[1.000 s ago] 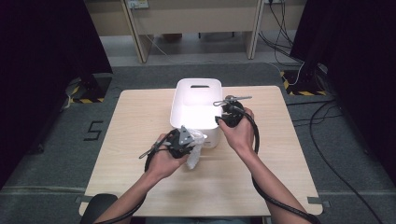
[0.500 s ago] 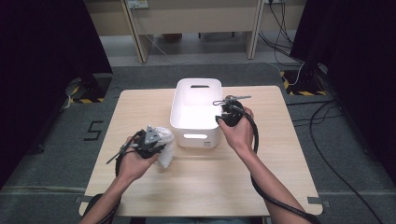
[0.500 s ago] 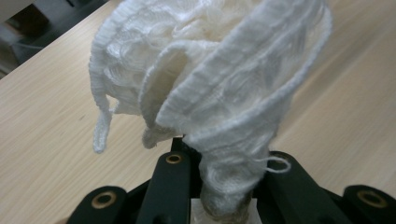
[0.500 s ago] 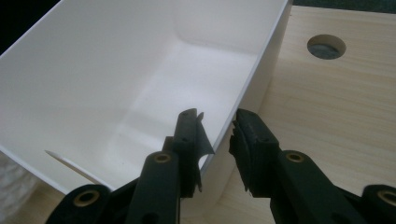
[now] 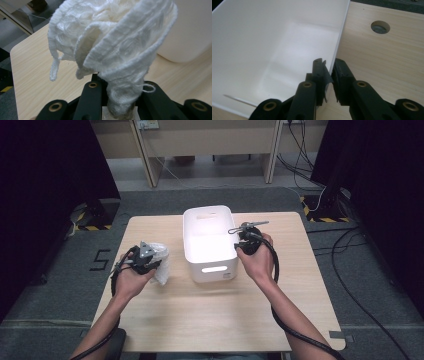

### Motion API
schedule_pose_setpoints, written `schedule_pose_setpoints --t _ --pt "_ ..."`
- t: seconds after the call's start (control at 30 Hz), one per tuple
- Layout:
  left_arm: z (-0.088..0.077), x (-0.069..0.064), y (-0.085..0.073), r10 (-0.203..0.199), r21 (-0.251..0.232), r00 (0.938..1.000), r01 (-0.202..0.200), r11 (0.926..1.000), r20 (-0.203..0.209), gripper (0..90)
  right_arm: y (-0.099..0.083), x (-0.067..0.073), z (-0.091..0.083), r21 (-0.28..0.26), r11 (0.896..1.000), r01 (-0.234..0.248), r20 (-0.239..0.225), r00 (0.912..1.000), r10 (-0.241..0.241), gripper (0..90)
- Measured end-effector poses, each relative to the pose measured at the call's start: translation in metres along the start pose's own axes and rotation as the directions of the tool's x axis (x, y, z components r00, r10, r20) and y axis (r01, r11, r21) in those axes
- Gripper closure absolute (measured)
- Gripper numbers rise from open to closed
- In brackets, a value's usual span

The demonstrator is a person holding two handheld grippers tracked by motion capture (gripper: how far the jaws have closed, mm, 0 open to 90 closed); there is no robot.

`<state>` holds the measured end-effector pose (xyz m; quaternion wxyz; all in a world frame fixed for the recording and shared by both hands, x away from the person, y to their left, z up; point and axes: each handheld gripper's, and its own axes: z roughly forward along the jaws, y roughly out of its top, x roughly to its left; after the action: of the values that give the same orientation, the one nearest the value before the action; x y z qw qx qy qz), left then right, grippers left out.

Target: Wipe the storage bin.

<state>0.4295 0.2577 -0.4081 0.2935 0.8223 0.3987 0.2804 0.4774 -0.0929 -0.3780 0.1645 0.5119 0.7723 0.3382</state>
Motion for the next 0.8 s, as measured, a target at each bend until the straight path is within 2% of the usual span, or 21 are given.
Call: schedule_pose_setpoints --t 0.07,0.17,0.27,0.33,0.47,0.57,0.63,0.7,0.77,0.8 --pt "0.003 0.003 0.001 -0.007 0.002 1.0000 0.007 1.0000 -0.003 77.9 -0.001 -0.003 -0.003 0.011 1.000 0.028 -0.002 0.9996 -0.028 85.0" --pt "0.005 0.009 0.003 -0.009 0.008 0.9999 0.009 0.9999 -0.010 77.9 -0.003 -0.012 -0.008 0.028 0.996 0.080 -0.027 0.9965 -0.079 87.9" --pt "0.007 0.014 0.005 -0.010 0.012 0.9998 0.010 0.9999 -0.017 77.9 -0.006 -0.021 -0.013 0.035 0.994 0.104 -0.030 0.9943 -0.103 86.7" --pt "0.010 0.016 0.007 -0.018 0.008 0.9996 0.019 0.9998 -0.020 77.9 -0.008 -0.025 -0.019 0.012 0.998 0.069 -0.034 0.9971 -0.069 84.5" --pt "0.017 0.019 0.014 -0.030 0.002 0.9995 0.030 0.9995 -0.008 77.9 -0.008 -0.027 -0.029 -0.029 0.998 0.063 -0.026 0.9976 -0.064 79.2" --pt "0.020 0.023 0.020 -0.040 -0.011 0.9992 0.040 0.9991 -0.008 77.9 -0.005 -0.027 -0.030 -0.016 0.997 0.070 -0.016 0.9974 -0.070 76.7" --pt "0.025 0.025 0.023 -0.037 -0.013 0.9993 0.037 0.9992 -0.008 77.9 -0.005 -0.029 -0.035 -0.030 0.999 0.045 -0.026 0.9986 -0.046 75.4" --pt "0.033 0.027 0.027 -0.026 -0.023 0.9997 0.026 0.9994 0.004 77.9 -0.005 -0.033 -0.046 -0.062 0.998 0.012 -0.035 0.9993 -0.014 76.6" --pt "0.038 0.030 0.029 -0.022 -0.012 0.9998 0.022 0.9997 0.002 77.9 -0.005 -0.033 -0.055 -0.063 0.998 -0.004 -0.041 0.9992 0.002 80.7" --pt "0.040 0.031 0.029 -0.015 -0.018 0.9999 0.015 0.9997 0.000 77.9 -0.008 -0.032 -0.060 -0.056 0.998 -0.003 -0.030 0.9996 0.002 83.1"
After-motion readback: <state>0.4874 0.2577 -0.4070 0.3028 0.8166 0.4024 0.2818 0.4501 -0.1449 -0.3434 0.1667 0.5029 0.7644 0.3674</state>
